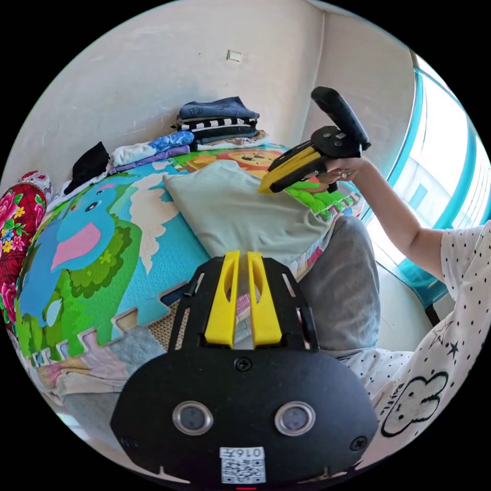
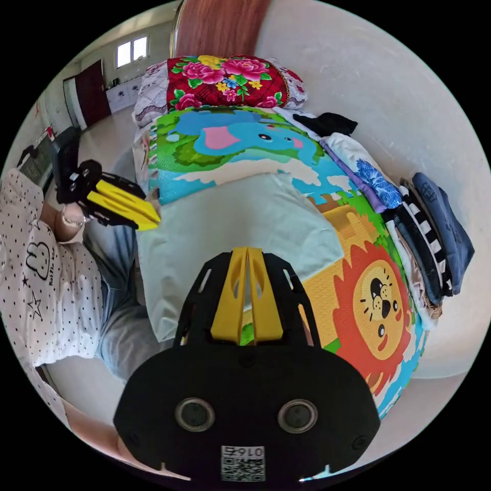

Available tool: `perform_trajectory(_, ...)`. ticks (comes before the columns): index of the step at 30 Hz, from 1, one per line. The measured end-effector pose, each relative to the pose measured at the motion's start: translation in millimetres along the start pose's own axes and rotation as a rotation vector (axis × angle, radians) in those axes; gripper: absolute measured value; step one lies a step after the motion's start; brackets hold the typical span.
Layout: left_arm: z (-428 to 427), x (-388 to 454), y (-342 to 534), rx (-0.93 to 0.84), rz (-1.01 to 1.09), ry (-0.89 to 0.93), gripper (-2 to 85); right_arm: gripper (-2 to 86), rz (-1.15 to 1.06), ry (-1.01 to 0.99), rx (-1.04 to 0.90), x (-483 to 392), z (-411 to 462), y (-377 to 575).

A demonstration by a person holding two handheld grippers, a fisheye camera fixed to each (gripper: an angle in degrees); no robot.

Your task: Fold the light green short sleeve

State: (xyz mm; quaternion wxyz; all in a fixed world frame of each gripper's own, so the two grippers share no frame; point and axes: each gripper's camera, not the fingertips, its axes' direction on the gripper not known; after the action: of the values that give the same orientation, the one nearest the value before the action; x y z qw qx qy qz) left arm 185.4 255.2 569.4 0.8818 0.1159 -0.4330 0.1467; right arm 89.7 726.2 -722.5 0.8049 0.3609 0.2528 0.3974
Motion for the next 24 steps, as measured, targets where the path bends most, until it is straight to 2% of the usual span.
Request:
perform_trajectory(2, -7.6, -8.4, 0.8, 0.008, -0.011, 0.003, -0.6, -0.3, -0.035, 0.054, -0.055, -35.1, -15.6, 20.4)
perform_trajectory(4, -14.6, -16.3, 0.0, -0.005, -0.009, 0.002, -0.5, -0.3, -0.031, 0.107, -0.014, -55.2, -36.6, 37.2)
perform_trajectory(9, -40.8, -49.5, 1.7, -0.075, 0.001, -0.005, 1.2, 0.8, 0.07, 0.219, -0.113, -93.7, -90.6, 69.6)
perform_trajectory(13, -54.0, -87.3, 3.4, -0.166, -0.007, 0.06, 5.3, 4.2, 0.115, 0.4, 0.144, -164.2, -159.5, 99.0)
perform_trajectory(14, -59.8, -103.5, 3.4, -0.153, -0.033, 0.126, 6.7, 4.9, 0.129, 0.434, 0.23, -187.0, -176.0, 107.5)
perform_trajectory(18, -64.0, -167.4, -5.7, -0.071, -0.178, 0.517, 8.5, 6.6, 0.14, 0.532, 0.337, -251.2, -201.5, 122.2)
perform_trajectory(19, -61.8, -176.6, -7.4, -0.067, -0.207, 0.555, 8.6, 7.2, 0.135, 0.605, 0.36, -272.9, -204.2, 125.6)
perform_trajectory(22, -56.7, -207.5, -16.3, -0.083, -0.274, 0.544, 8.8, 8.6, 0.111, 0.765, 0.367, -320.0, -207.4, 130.8)
perform_trajectory(24, -62.4, -220.9, -24.2, -0.09, -0.273, 0.508, 8.8, 9.0, 0.098, 0.798, 0.354, -339.3, -212.4, 134.0)
